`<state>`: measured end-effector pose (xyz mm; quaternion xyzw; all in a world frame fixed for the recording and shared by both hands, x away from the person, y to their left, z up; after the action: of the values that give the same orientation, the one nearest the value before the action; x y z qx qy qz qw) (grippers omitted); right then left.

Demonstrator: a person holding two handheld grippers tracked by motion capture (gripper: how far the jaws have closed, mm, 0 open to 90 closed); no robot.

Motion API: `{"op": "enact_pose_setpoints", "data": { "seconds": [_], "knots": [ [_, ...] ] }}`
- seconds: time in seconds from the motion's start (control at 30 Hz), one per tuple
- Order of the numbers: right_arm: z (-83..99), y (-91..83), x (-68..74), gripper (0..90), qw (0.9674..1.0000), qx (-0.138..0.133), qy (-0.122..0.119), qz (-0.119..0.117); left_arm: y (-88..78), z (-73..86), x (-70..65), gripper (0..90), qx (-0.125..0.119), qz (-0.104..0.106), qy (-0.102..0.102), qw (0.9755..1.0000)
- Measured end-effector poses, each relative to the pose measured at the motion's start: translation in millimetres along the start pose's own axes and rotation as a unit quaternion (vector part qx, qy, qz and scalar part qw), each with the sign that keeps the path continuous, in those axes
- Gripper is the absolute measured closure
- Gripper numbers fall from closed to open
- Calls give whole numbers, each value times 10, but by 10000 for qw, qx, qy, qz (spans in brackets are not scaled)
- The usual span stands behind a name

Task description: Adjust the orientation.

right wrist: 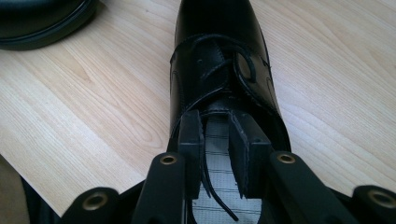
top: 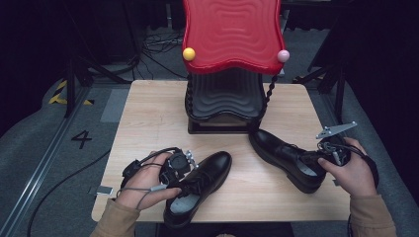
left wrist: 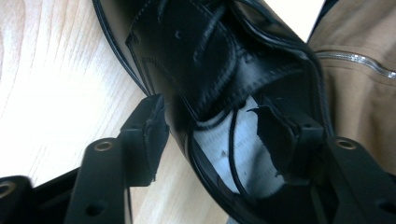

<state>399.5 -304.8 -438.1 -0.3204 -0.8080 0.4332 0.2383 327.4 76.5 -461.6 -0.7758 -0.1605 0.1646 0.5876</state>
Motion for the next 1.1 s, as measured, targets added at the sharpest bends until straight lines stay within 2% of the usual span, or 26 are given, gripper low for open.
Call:
{"op": "enact_pose_setpoints", "data": {
  "seconds": [0.13,0.23,0.33,0.4,0.53,0.67,0.8,1.1],
  "knots": [
    [1,12,1,747,10000,12,-8,-15,73,-37,32,454,33,-138,46,9999],
    [5,14,0,747,10000,31,6,-17,68,-64,46,520,-37,-217,27,9998],
    [5,19,-2,748,10000,26,-8,-4,-17,-95,43,659,-187,-384,54,9991],
    [4,21,-1,748,10000,23,-10,10,-55,-105,60,725,-277,-416,-66,9987],
    [5,20,4,751,10000,31,-18,10,-97,-148,92,782,-438,-556,-233,9972],
    [22,11,-6,755,10000,39,18,26,-140,-197,128,814,-523,-751,-367,9951],
    [42,0,-18,761,10000,25,25,60,-172,-240,160,823,-565,-874,-386,9938],
    [126,-37,-38,766,9998,52,134,121,-250,-348,274,833,-781,-984,-603,9902]
  ]
}}
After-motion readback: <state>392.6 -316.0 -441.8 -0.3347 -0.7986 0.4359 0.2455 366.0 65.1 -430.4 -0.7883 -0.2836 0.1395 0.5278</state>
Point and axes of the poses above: each handheld gripper's, and its own axes: y roughly forward along the jaws, z roughly out of its underside, x roughly to its left, the point moved 9 cm from there along y, roughly forward along the jaws, and after that the axes turned 4 degrees about -z, right-handed, at the moved point
